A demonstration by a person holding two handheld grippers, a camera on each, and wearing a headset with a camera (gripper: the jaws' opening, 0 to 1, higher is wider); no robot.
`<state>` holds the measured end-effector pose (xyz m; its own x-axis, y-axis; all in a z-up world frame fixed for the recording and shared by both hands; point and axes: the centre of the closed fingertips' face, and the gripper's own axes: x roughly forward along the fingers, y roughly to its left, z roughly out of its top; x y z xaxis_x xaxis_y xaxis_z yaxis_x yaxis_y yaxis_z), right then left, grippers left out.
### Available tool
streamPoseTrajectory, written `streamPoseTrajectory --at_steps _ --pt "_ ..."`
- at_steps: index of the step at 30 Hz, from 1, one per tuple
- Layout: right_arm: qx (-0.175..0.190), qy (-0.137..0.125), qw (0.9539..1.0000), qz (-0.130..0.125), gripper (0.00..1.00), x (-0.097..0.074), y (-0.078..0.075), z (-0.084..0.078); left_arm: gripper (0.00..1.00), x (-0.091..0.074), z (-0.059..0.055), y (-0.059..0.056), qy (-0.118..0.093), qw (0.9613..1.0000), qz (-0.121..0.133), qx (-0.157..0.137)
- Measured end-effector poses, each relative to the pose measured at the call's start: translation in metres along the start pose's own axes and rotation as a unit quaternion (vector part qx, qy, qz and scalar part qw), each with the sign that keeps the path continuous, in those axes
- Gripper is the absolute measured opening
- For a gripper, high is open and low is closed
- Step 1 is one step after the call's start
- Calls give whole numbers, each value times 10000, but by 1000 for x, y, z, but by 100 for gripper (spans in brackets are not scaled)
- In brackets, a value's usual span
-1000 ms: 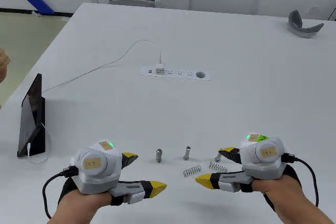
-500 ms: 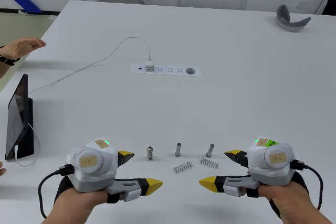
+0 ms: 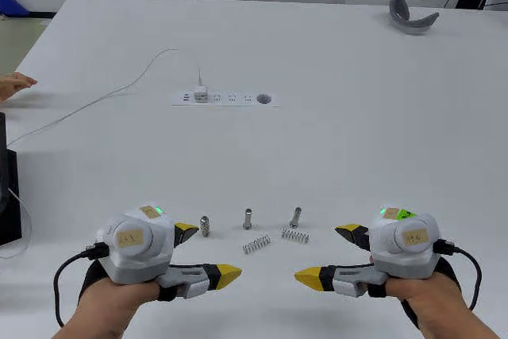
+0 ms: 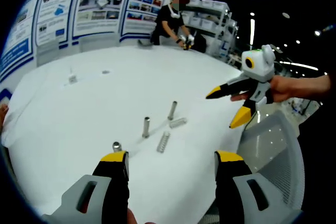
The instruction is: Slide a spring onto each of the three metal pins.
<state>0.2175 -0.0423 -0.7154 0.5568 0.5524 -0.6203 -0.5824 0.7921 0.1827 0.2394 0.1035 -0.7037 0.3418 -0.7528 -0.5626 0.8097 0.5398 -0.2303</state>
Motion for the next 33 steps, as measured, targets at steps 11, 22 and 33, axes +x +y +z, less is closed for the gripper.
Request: streamPoseTrajectory --at_steps 11,22,33 --pt "148 5 9998 -94 78 -10 -6 -9 67 22 4 -7 78 9998 -188 66" --pt "292 1 9995 -119 79 -16 -6 -17 67 41 -2 -14 251 9989 -353 151" --pt "387 22 9992 -108 78 -14 -6 -22 63 68 -1 -15 328 9982 -473 155"
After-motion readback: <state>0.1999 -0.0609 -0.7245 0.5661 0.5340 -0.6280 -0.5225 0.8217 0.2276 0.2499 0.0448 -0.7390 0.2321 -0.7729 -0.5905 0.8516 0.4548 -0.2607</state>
